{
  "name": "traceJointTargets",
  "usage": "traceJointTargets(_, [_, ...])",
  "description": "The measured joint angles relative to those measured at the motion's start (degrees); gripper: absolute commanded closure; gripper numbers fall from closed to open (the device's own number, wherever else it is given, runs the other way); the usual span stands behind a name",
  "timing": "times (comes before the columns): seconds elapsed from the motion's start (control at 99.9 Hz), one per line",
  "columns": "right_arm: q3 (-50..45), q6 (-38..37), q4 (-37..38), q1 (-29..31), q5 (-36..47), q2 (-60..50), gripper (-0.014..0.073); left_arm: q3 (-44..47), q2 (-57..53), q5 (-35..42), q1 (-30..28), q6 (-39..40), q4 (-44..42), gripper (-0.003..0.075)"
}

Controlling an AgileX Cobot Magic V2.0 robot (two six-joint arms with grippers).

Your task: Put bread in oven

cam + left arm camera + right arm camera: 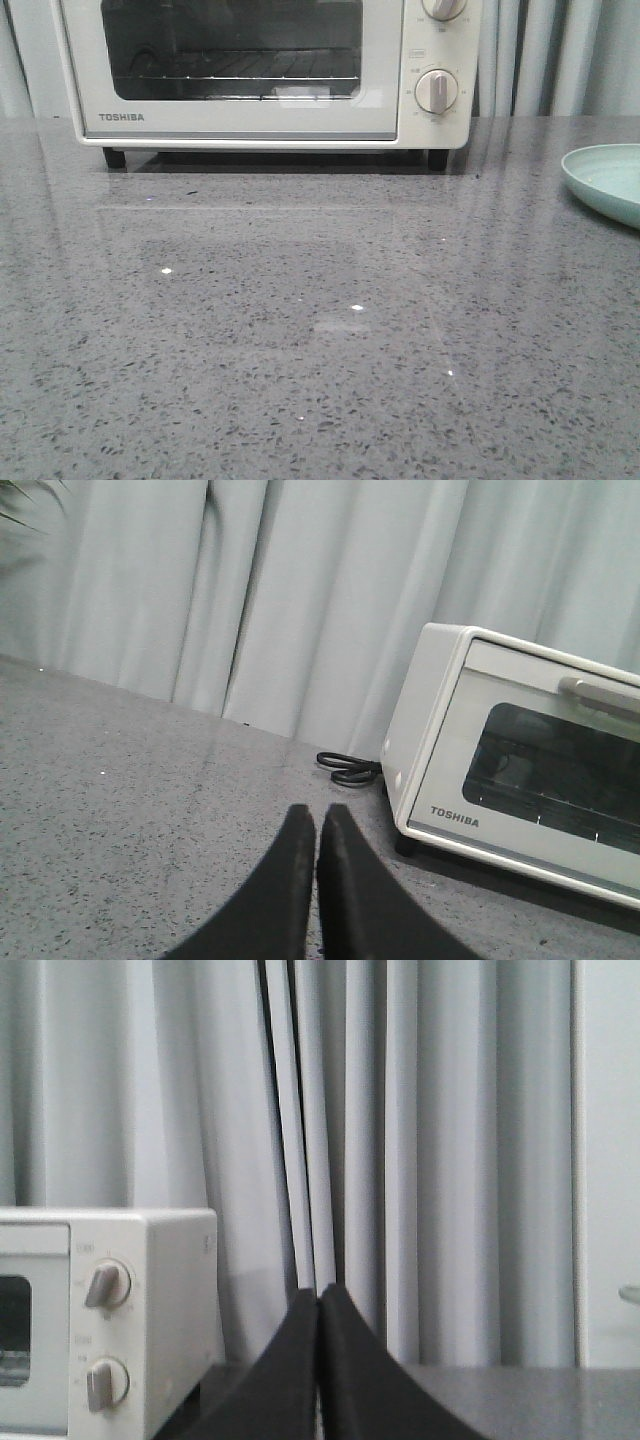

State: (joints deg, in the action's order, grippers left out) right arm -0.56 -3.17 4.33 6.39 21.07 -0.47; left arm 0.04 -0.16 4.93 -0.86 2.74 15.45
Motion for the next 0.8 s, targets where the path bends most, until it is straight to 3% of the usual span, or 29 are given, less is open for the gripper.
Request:
traceJointTargets(0.37, [0.0,-2.6,0.0,0.0,12.6,0.0,0.0669,0.0,0.0,2.9,0.0,0.0,2.9,0.0742])
traceJointTargets(0.54, [2.2,-5.5,0.0,0.0,-1.1,-0.3,0.0668,0.0,0.0,7.8,0.0,0.0,4.1,0.0742])
traceJointTargets(0.801, [11.2,-9.4,0.0,0.0,-26.7,-0.3,0.0654,-2.5,0.0,7.6,0.0,0.4,3.4,0.0742])
